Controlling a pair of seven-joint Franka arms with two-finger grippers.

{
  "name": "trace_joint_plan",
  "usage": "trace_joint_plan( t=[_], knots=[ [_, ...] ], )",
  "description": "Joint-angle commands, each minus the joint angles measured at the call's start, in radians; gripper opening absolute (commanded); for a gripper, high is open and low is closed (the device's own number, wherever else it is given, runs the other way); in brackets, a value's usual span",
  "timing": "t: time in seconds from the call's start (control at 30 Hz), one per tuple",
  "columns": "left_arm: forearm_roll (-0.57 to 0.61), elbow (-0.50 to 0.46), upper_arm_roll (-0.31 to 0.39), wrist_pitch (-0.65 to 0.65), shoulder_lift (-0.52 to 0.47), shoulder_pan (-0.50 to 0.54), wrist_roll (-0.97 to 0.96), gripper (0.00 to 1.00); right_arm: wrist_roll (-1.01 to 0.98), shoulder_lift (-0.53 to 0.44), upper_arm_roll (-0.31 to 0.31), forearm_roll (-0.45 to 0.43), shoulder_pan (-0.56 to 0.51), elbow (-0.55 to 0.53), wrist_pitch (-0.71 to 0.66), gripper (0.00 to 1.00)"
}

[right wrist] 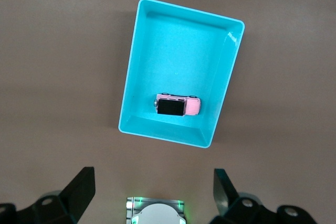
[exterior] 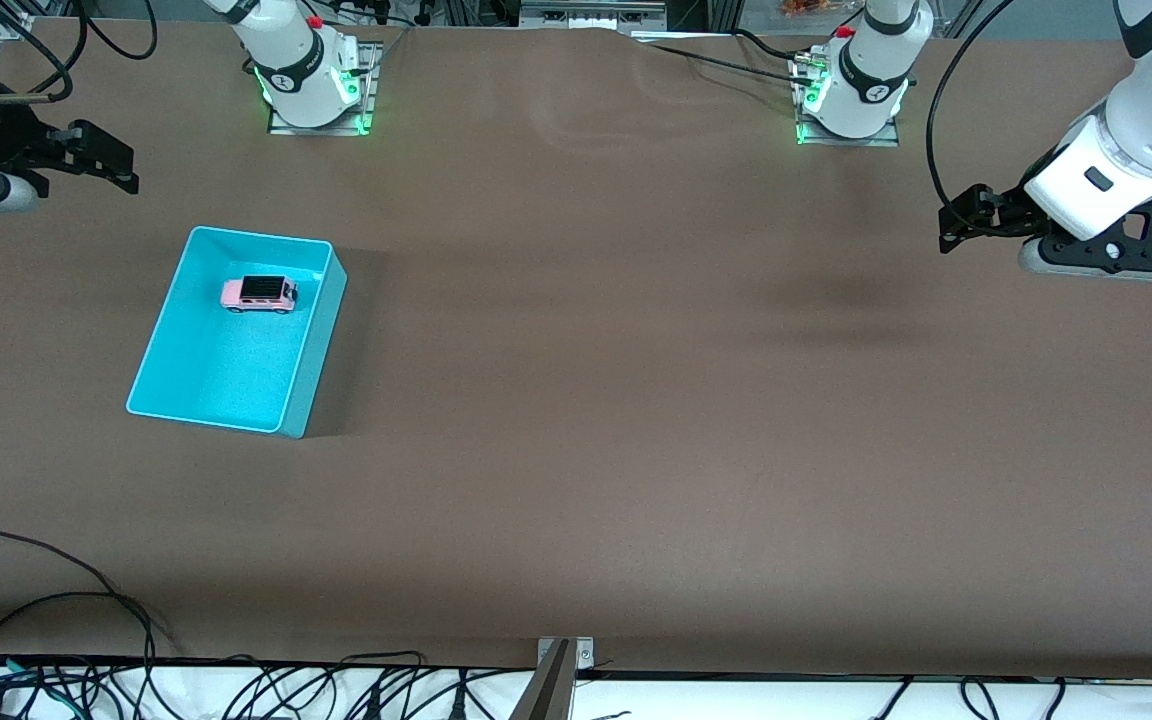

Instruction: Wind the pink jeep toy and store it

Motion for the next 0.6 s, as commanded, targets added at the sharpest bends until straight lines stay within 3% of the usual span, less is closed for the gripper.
trace_joint_plan(
  t=[0.0,0.57],
  knots=[
    [-0.019,0.035,-0.007,-0.024,0.016,0.01,0.008,1.0,0.001,0.045,0.0,-0.017,-0.008,0.052,0.019,1.0],
    [-0.019,0.035,-0.007,-0.024,0.016,0.01,0.008,1.0,0.006,0.074,-0.002,-0.007,-0.014,0.08,0.014,1.0]
  ],
)
